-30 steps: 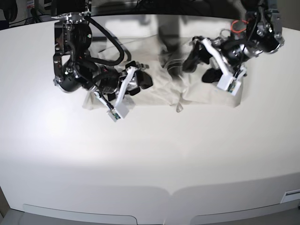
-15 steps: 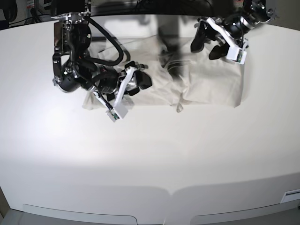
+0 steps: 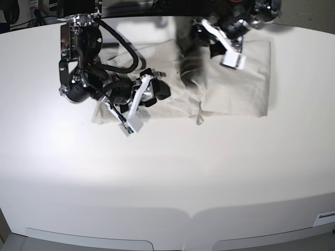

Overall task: Fold the T-shirt properly
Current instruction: 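Fold the strip end with the left gripper toward the right gripper, then release the shirt and lift both grippers away from the folded bundle, then grasp the bundle edge with the right gripper and fold it over, then grasp the bundle with both grippers and fold it in half again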

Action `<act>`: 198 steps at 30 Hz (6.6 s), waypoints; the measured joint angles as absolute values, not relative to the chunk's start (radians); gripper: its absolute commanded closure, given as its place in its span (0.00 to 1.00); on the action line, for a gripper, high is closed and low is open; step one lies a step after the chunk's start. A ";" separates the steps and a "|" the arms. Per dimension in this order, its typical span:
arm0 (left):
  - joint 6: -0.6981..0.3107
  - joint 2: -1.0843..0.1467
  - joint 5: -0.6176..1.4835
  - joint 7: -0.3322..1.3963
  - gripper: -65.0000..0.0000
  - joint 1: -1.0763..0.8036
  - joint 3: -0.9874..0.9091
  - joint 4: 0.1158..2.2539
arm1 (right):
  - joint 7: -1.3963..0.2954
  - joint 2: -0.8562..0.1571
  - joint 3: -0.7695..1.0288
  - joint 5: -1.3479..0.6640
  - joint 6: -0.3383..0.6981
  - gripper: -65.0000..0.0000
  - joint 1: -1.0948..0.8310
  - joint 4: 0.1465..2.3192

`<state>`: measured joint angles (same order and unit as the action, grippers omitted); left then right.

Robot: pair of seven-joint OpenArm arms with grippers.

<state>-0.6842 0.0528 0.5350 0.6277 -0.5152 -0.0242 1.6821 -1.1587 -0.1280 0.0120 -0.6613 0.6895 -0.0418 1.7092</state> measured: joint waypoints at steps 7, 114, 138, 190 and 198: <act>-0.684 0.052 0.522 0.589 0.39 -0.496 0.105 1.745 | -1.159 -0.128 0.012 -0.660 0.690 0.55 -0.042 1.709; -0.691 -0.122 0.411 0.527 0.39 -0.493 -0.460 1.918 | -1.205 -0.371 0.195 -0.994 0.598 0.96 -0.031 1.288; -0.691 -0.122 0.411 0.531 0.39 -0.498 -0.460 1.918 | -1.404 -0.398 0.425 -1.225 0.690 1.00 0.024 1.434; -0.691 -0.122 0.411 0.531 0.39 -0.498 -0.460 1.918 | -1.066 0.147 -0.265 -0.892 0.632 0.57 -0.031 1.660; -0.691 -0.122 0.668 0.683 0.69 -0.499 -0.460 1.918 | -1.104 0.149 -0.152 -0.640 0.632 0.83 0.084 1.660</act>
